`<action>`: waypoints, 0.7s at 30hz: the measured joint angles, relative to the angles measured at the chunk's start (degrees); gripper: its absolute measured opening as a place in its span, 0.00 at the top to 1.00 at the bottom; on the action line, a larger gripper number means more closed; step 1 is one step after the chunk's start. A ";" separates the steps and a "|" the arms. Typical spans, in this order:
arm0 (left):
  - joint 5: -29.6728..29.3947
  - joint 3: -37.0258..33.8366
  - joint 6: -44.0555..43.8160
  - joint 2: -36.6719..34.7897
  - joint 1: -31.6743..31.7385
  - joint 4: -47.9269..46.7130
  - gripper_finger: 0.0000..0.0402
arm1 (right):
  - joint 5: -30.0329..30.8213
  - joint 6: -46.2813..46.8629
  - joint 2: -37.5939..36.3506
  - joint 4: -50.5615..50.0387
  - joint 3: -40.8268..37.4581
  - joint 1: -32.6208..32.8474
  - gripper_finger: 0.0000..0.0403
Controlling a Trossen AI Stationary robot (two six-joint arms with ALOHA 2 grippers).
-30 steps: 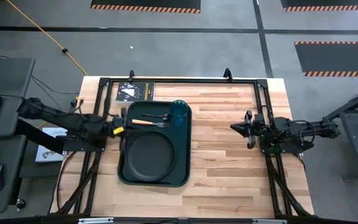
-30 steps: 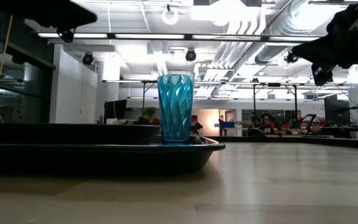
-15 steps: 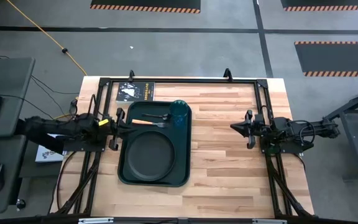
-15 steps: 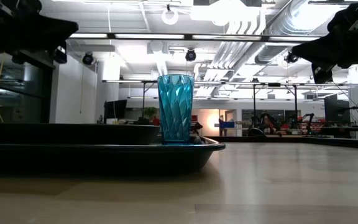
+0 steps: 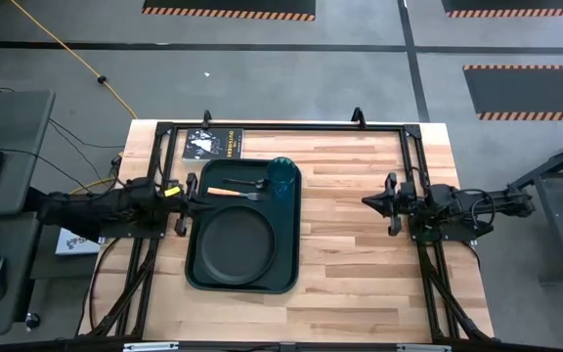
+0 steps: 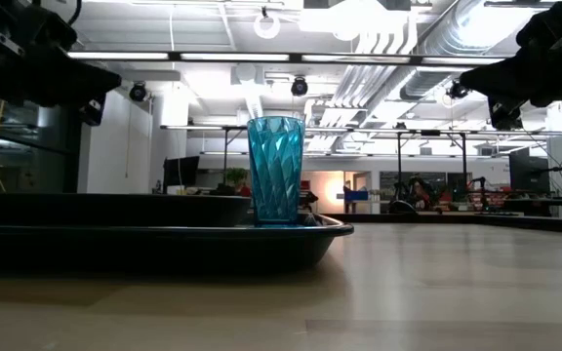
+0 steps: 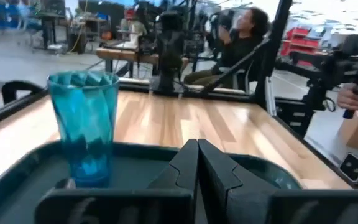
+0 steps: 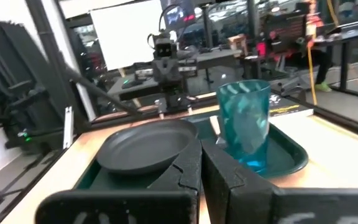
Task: Pick and place plate/cup/fork/spoon on tray
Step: Return to Home Position
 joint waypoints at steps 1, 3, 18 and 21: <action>-0.32 -0.02 -0.35 0.40 -0.04 -0.02 1.00 | -0.53 0.00 0.26 -0.01 0.00 0.00 1.00; 0.03 0.00 0.71 1.42 -0.37 0.37 1.00 | -1.65 0.16 0.96 -0.13 0.00 0.00 1.00; -1.05 0.00 1.61 2.58 -1.48 0.27 1.00 | -3.75 0.55 4.07 -0.48 0.00 0.00 1.00; -1.07 0.00 1.61 2.58 -1.48 0.25 1.00 | -3.75 0.42 4.07 -0.49 0.00 0.00 1.00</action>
